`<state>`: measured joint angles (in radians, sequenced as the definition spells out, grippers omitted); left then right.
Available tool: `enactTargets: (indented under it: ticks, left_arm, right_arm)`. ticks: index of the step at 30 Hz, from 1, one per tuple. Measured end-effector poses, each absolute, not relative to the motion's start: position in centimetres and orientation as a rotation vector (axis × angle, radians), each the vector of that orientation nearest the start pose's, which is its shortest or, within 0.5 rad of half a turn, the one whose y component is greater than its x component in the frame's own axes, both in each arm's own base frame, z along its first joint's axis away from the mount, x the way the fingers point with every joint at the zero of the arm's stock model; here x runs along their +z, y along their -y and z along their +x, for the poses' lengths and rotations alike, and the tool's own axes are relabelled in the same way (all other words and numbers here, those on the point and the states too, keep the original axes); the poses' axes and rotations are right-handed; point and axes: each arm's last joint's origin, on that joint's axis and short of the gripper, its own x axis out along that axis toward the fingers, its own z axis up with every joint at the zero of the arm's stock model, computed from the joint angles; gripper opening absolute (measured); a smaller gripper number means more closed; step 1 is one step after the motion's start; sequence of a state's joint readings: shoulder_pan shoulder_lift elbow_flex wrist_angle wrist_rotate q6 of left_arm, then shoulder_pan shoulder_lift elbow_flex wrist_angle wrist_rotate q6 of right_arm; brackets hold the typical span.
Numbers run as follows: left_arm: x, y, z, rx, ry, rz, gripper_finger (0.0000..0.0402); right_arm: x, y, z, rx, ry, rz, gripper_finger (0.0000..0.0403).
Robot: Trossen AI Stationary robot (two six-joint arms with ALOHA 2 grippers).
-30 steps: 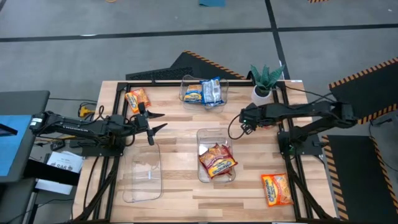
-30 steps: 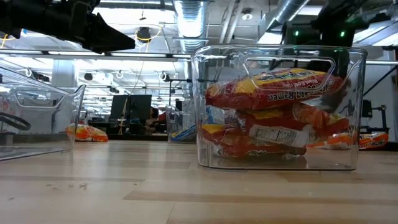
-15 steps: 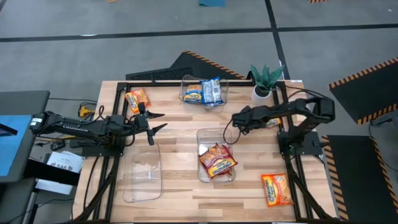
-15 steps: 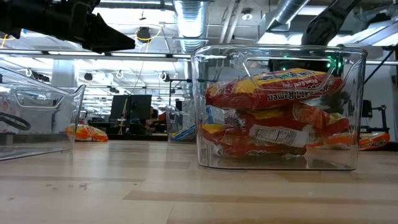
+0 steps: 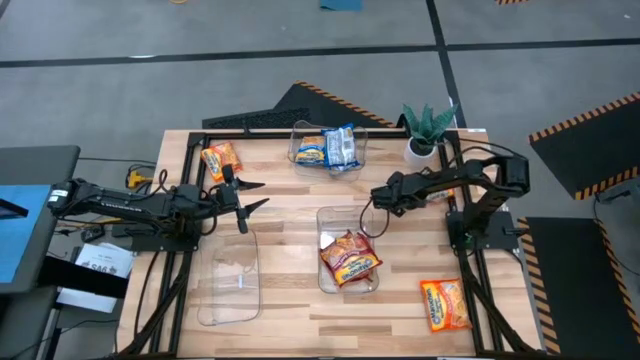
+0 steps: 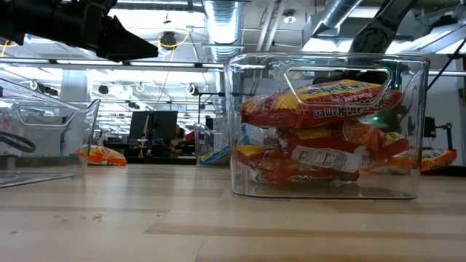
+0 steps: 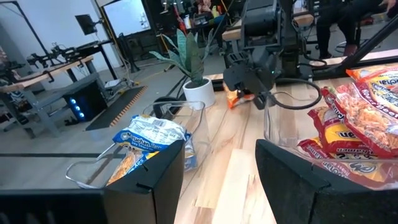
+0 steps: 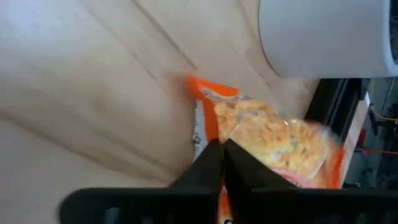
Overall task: Sort Maruchan noodles
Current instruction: Put the top right orange noodle pack into the left transparent bin
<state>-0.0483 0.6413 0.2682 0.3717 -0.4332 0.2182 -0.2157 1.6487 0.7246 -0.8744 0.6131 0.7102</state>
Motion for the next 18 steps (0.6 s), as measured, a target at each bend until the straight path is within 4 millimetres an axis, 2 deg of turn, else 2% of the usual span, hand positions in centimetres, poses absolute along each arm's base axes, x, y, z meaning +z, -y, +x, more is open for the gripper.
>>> enactTargets:
  ticks: [4,7,18]
  left_arm:
    - [22.8,-0.5,15.3,0.383,-0.044,0.223,0.0187]
    - [22.8,-0.5,15.3,0.383,-0.044,0.223,0.0187]
    - [22.8,-0.5,15.3,0.384,-0.039,0.221,0.0187]
  right_arm:
    - [12.9,5.2,20.6,-1.123,-1.489,0.163,0.0012]
    - [14.6,4.2,21.1,-1.073,-1.436,0.172,0.0007]
    - [23.1,1.7,21.6,-1.014,-1.041,0.156,0.0007]
